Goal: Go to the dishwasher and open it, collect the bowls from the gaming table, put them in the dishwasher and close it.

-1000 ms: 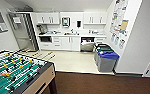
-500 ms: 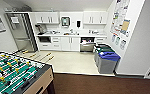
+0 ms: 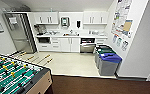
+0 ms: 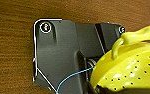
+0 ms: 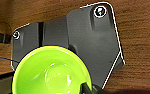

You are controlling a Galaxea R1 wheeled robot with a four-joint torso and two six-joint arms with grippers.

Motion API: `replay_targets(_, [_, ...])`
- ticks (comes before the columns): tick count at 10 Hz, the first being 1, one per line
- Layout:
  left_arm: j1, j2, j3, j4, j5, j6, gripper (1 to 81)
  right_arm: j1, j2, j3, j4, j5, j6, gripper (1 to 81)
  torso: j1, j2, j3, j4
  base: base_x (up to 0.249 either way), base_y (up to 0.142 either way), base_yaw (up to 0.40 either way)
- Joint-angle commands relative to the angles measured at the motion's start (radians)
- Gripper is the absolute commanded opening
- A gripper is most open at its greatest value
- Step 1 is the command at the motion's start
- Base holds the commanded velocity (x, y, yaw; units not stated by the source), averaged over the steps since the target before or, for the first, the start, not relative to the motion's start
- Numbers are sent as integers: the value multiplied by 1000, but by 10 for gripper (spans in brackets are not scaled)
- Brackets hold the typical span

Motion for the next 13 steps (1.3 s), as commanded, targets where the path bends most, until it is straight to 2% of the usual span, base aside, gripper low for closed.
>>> replay_targets(1, [-33,-20,5,14,35,2,10,43,-9,1,-9,-40,-1,10,0,0,0,0,161,0,0])
replay_targets(4, [-33,-15,4,14,35,2,10,44,-9,-2,-8,-40,-1,10,0,0,0,0,161,0,0])
replay_targets(11, [-33,-17,6,14,34,2,10,43,-8,-5,-8,-40,-1,10,0,0,0,0,161,-63,0])
replay_targets(13, [-33,-20,9,14,34,2,10,42,-9,-5,-8,-39,-1,10,0,0,0,0,161,0,0])
